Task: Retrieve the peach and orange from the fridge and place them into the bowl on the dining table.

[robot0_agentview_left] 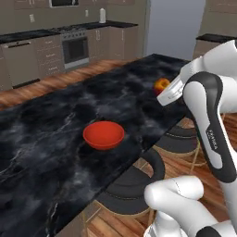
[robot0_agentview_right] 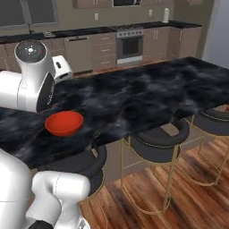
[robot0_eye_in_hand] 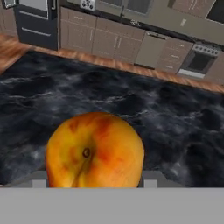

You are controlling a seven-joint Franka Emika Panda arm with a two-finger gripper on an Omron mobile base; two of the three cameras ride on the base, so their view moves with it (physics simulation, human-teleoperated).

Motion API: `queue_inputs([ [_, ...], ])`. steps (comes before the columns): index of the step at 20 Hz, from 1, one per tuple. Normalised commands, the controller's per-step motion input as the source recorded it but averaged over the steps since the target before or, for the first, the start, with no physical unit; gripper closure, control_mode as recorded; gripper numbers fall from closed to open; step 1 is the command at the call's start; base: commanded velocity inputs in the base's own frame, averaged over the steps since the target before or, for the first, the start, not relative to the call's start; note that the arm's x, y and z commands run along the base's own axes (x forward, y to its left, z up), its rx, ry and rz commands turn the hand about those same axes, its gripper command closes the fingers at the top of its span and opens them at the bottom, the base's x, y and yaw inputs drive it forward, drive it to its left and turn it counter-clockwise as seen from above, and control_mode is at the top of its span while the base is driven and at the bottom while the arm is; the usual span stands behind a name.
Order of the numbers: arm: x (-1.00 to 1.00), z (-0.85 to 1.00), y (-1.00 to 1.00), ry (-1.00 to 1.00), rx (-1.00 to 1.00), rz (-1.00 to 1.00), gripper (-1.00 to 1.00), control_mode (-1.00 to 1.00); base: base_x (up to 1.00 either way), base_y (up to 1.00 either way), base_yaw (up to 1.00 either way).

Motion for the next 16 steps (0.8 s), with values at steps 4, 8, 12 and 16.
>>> queue_inputs([
  [4,0.00,0.00,0.00,0.00,0.00,0.00,1.00,1.00,1.00,0.00,0.55],
  [8,0.00,0.00,0.00,0.00,0.00,0.00,1.00,1.00,1.00,0.00,0.52],
  [12,0.00,0.00,0.00,0.00,0.00,0.00,1.00,1.00,1.00,0.00,0.50],
  [16,0.00,0.00,0.00,0.00,0.00,0.00,1.00,1.00,1.00,0.00,0.47],
])
